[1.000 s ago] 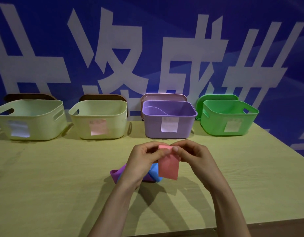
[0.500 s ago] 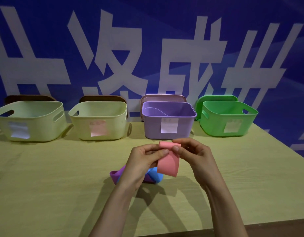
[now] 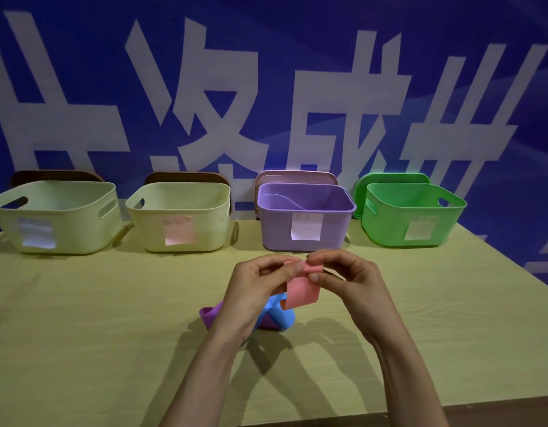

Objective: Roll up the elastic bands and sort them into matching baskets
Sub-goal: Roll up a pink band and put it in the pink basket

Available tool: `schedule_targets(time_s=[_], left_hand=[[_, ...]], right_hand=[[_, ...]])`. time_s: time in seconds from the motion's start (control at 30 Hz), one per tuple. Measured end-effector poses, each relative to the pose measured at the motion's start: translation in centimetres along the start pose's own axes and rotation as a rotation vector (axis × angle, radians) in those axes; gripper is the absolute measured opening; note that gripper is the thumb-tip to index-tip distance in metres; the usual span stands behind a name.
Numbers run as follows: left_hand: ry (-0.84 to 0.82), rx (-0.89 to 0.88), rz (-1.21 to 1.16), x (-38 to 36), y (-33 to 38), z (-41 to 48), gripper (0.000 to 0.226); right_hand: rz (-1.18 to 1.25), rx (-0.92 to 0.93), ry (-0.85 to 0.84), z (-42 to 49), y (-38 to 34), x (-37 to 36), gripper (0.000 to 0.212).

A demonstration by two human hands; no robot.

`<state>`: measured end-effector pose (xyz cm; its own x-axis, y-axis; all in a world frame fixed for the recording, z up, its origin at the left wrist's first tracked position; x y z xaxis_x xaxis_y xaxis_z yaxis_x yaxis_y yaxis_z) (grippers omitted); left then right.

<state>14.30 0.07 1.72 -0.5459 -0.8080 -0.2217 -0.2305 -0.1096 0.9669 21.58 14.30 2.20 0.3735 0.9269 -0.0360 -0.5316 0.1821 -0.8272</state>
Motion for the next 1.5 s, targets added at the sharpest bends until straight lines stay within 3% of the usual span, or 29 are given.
schedule_targets(time_s=[0.1,0.3,0.5,0.67,1.0,1.13,1.27,1.4,1.5], left_hand=[[0.015,-0.014,-0.022,0.1,0.1,0.0,0.024],[0.053,-0.055,0.012,0.1,-0.1,0.1,0.014],[-0.011,0.033,-0.016,0.2,-0.4,0.2,0.034],[-0.019,0.09,0.041,0.4,-1.1,0.2,0.017],[-0.118,0.035,0.12,1.2,-0.8,0.0,0.026],[-0.025,0.04,0.086,1.0,-0.8,0.3,0.029],[-0.04,0.038,0.092,1.5,-1.0,0.4,0.026],[-0.015,0.007,0.088,1.7,-0.9,0.4,0.02],[-0.032,-0.007,0.078,1.6,-1.1,0.6,0.022]], right_hand=[[-0.035,-0.029,-0.048,-0.1,0.0,0.1,0.029],[-0.123,-0.076,-0.055,0.0,0.4,-0.2,0.01],[0.017,-0.087,0.033,0.0,0.8,-0.8,0.011],[0.043,-0.068,0.034,0.2,0.9,-0.9,0.02],[-0.052,-0.024,0.009,0.3,0.7,-1.3,0.031],[-0.061,-0.018,-0.009,0.3,0.7,-1.5,0.033],[-0.073,-0.039,-0.062,0.2,0.8,-1.4,0.031],[-0.041,-0.083,-0.038,0.2,0.8,-1.4,0.015],[-0.095,-0.124,-0.061,0.2,1.2,-1.7,0.019]])
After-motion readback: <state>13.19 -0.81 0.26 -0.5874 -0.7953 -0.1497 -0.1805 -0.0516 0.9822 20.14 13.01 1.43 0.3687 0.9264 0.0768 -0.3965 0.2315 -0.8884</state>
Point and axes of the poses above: each hand's wrist, its own z-axis towards the middle knuckle, its own x-axis out of the back of the hand, y = z × x, the point moved 1 cm from there along z, towards the middle knuckle, and after that the axes turned 15 degrees about x, right-handed, at the moved point
